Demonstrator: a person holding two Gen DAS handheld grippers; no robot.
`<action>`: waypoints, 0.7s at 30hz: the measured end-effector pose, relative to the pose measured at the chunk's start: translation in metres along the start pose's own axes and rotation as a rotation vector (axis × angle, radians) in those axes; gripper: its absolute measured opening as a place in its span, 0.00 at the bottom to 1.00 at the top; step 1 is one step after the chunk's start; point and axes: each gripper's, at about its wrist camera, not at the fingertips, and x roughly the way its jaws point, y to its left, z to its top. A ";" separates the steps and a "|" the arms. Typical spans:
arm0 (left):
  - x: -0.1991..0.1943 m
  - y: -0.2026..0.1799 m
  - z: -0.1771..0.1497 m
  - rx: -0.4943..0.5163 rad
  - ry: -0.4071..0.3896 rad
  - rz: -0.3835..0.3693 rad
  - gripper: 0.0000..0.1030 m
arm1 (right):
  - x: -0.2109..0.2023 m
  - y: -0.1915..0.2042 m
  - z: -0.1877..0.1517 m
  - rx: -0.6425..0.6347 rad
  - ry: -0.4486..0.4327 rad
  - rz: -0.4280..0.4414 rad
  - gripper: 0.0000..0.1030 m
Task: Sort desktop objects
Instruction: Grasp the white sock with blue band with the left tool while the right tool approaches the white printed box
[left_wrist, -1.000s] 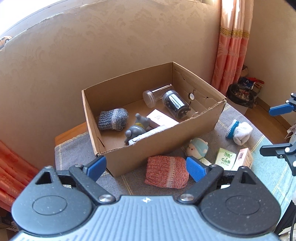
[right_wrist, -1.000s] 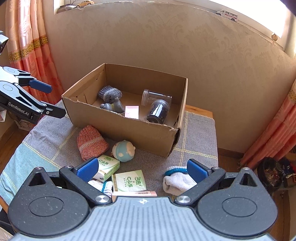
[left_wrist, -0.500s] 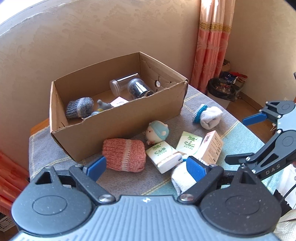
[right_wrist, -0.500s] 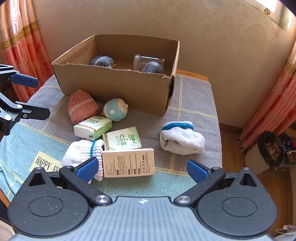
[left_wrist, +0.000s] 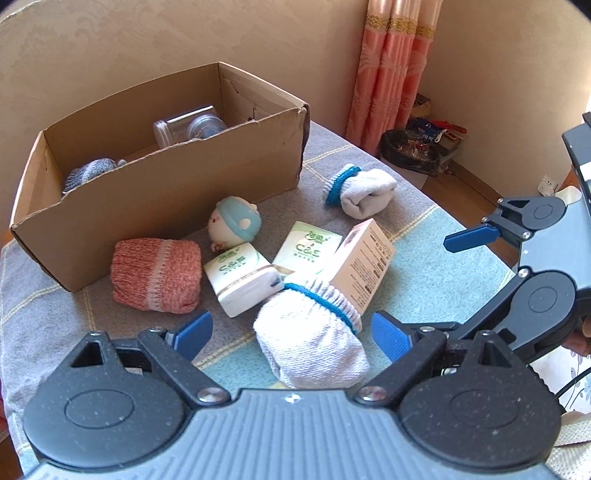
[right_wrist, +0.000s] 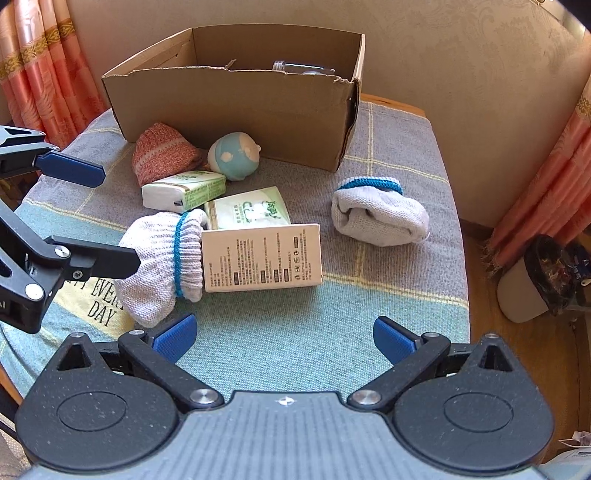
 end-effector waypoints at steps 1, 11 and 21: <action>0.003 -0.002 -0.001 -0.001 -0.001 0.001 0.90 | 0.001 0.000 -0.002 -0.008 0.001 -0.003 1.00; 0.022 -0.011 -0.014 0.036 -0.001 0.006 0.90 | 0.016 -0.001 -0.023 -0.012 0.050 0.009 1.00; 0.036 -0.005 -0.020 0.089 -0.007 -0.031 0.87 | 0.014 -0.002 -0.027 -0.009 0.042 0.012 1.00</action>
